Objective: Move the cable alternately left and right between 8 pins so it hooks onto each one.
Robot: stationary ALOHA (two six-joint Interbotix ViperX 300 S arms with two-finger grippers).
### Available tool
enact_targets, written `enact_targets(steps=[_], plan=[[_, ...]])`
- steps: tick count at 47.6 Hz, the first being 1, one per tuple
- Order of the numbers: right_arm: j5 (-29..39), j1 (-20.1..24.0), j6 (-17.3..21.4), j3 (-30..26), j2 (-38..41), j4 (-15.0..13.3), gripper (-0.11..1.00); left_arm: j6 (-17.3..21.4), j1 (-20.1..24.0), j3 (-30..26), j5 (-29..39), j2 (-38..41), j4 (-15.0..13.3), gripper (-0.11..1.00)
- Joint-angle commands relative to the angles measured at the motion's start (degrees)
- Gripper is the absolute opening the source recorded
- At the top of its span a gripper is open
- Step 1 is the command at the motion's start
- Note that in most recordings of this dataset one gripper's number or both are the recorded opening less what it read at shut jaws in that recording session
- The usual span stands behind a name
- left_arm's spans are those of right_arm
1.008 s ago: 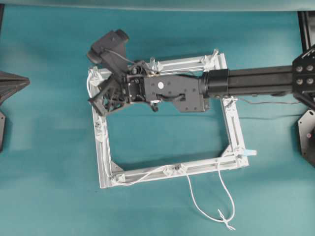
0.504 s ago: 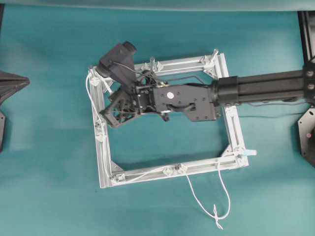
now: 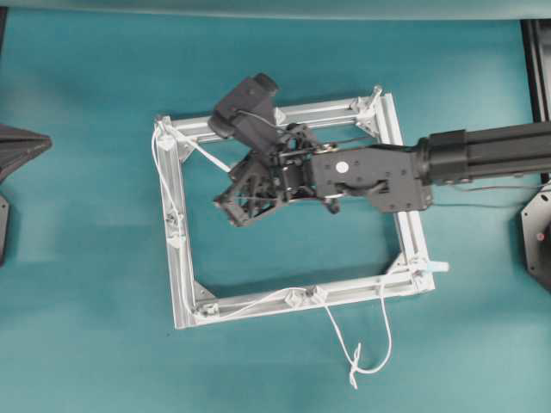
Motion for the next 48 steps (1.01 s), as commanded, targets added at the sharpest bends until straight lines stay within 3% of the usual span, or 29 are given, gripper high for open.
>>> enact_targets(steps=[1,22,33,48], plan=[[-0.26,0.53,0.18,2.29,-3.78,0.09,0.15,-0.26,0.26,-0.7,-0.26,0.62,0.26,0.08],[3.25,0.26,0.09,10.28,-10.28,-0.09,0.15,-0.26,0.26,-0.62,-0.26,0.62,0.26,0.08],[2.64,-1.93,-0.62,15.56,-15.47,-1.67,0.15,-0.26,0.26,-0.7,-0.26,0.7,0.26,0.08],[1.58,-5.89,-3.43,17.49,-17.58,-4.57,0.15,-0.26,0.26,-0.7,-0.26,0.7,0.26,0.08]])
